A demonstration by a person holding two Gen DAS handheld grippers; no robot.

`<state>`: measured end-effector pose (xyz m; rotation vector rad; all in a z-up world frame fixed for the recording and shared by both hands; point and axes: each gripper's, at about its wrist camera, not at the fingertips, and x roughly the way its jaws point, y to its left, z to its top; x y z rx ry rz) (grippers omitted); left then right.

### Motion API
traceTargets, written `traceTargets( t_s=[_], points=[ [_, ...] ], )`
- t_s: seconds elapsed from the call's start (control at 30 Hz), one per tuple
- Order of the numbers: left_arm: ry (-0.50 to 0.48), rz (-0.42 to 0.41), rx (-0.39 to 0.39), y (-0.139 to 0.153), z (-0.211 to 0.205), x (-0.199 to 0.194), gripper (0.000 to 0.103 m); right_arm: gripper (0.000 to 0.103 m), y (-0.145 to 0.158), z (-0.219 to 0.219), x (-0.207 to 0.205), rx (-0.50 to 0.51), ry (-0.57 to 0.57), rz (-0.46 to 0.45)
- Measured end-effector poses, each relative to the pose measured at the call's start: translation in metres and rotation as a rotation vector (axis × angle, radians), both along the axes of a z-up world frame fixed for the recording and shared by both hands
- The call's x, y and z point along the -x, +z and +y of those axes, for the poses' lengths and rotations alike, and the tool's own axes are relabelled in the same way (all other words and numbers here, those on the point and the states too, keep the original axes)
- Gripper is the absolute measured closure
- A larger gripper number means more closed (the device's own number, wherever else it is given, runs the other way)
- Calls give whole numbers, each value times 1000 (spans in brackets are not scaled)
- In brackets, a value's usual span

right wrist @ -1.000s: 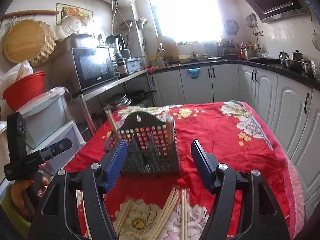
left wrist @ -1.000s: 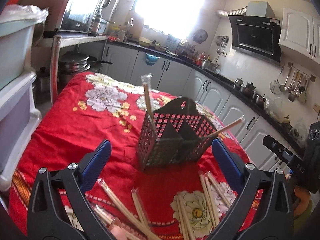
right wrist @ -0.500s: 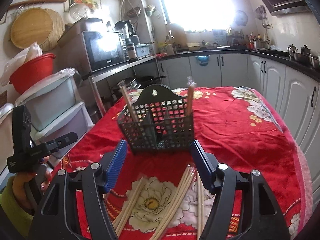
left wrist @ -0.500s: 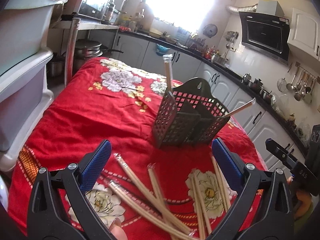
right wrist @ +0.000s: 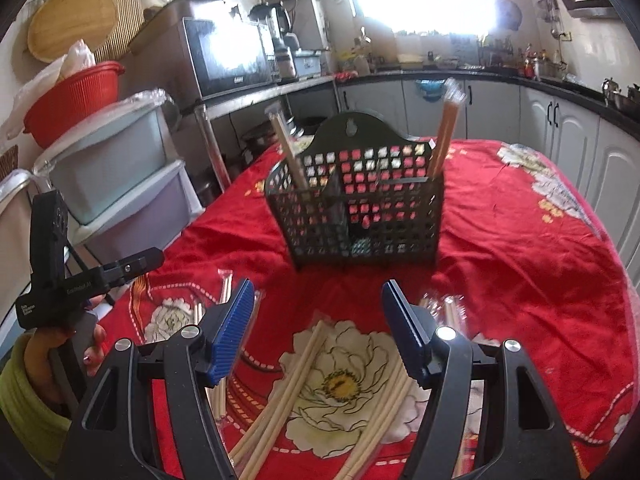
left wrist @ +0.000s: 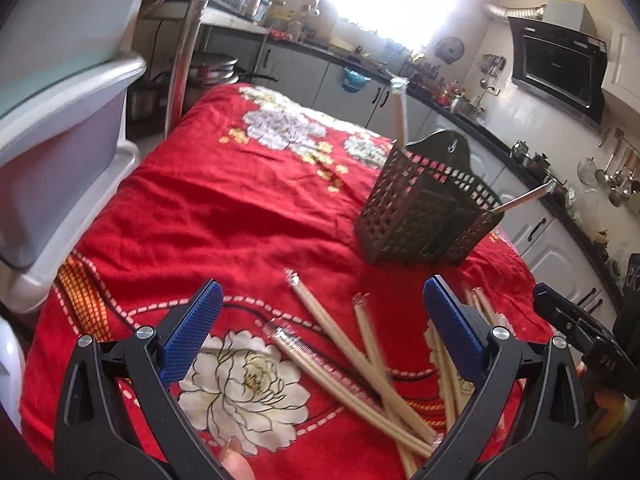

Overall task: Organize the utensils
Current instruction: 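Move both open grippers back down to the remaining chopstick bundles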

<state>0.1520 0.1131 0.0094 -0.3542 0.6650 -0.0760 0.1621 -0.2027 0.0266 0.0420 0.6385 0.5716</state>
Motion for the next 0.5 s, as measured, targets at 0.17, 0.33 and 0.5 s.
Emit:
traceTargets(
  t_s=[0.17, 0.33, 0.5],
  points=[
    [-15, 50, 32, -18, 3, -7, 11, 39, -18, 13, -9, 30, 15, 49],
    [-47, 81, 66, -31, 3, -14, 11, 40, -40, 25, -21, 57, 20, 117],
    [-65, 122, 108, -40, 2, -26, 27, 48, -56, 34, -31, 74, 32, 172]
  ],
)
